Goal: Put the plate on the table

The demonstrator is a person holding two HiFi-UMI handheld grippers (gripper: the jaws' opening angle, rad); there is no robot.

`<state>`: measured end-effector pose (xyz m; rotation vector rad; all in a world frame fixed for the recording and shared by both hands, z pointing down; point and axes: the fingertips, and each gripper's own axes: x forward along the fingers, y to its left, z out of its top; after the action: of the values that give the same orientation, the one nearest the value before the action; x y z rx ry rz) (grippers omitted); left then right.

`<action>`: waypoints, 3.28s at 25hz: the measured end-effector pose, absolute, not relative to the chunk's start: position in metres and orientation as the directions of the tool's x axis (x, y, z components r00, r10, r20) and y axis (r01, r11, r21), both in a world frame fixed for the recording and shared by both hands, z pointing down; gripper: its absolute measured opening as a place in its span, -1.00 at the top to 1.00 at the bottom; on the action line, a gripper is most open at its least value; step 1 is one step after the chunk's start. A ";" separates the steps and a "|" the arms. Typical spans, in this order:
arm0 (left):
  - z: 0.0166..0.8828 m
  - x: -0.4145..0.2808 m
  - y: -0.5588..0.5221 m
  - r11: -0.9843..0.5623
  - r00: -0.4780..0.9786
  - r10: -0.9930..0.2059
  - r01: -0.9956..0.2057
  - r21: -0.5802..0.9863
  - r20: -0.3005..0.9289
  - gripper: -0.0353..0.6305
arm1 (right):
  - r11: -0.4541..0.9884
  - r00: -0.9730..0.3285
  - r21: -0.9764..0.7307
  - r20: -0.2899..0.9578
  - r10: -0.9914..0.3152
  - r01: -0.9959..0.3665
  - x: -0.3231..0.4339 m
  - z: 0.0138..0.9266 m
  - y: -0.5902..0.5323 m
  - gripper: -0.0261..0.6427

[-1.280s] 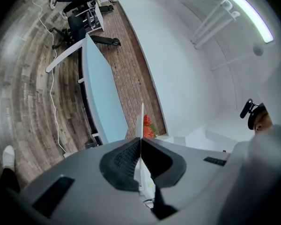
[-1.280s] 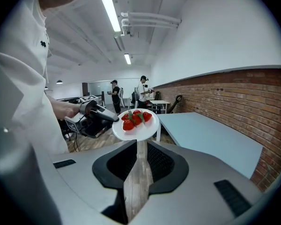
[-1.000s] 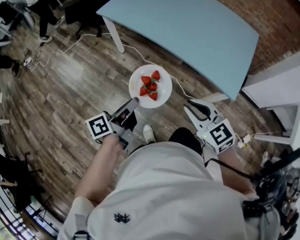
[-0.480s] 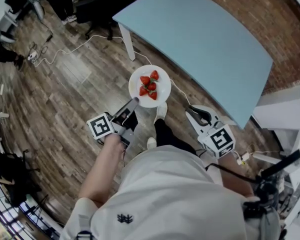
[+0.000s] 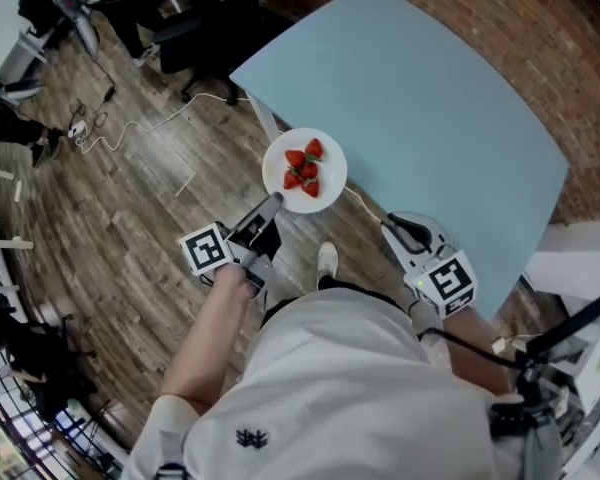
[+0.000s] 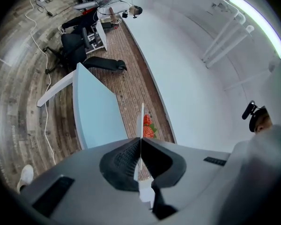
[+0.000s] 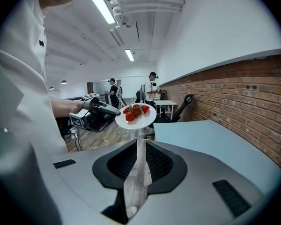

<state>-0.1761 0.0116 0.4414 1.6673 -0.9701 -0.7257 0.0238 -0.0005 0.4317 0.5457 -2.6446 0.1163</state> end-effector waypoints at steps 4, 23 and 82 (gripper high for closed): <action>0.440 -0.179 -0.053 -0.145 0.499 -0.866 -0.264 0.954 0.006 0.88 | 0.913 -0.825 0.008 0.426 -0.371 -0.407 0.023 0.429 -0.055 0.75; 0.521 -0.210 -0.354 -0.043 0.636 -0.766 -0.194 0.980 0.092 0.88 | 0.764 -0.669 -0.039 0.513 -0.538 -0.644 0.005 0.446 -0.272 0.75; 0.683 -0.211 -0.513 -0.079 0.439 -0.519 -0.879 0.471 0.733 0.38 | 0.507 -0.464 -0.093 0.568 -0.679 -0.857 0.052 0.466 -0.293 0.75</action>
<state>-0.2111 -0.5133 0.6833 1.7398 -1.2102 0.4733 0.0516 -0.2933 0.4660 1.2603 -2.2884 0.5112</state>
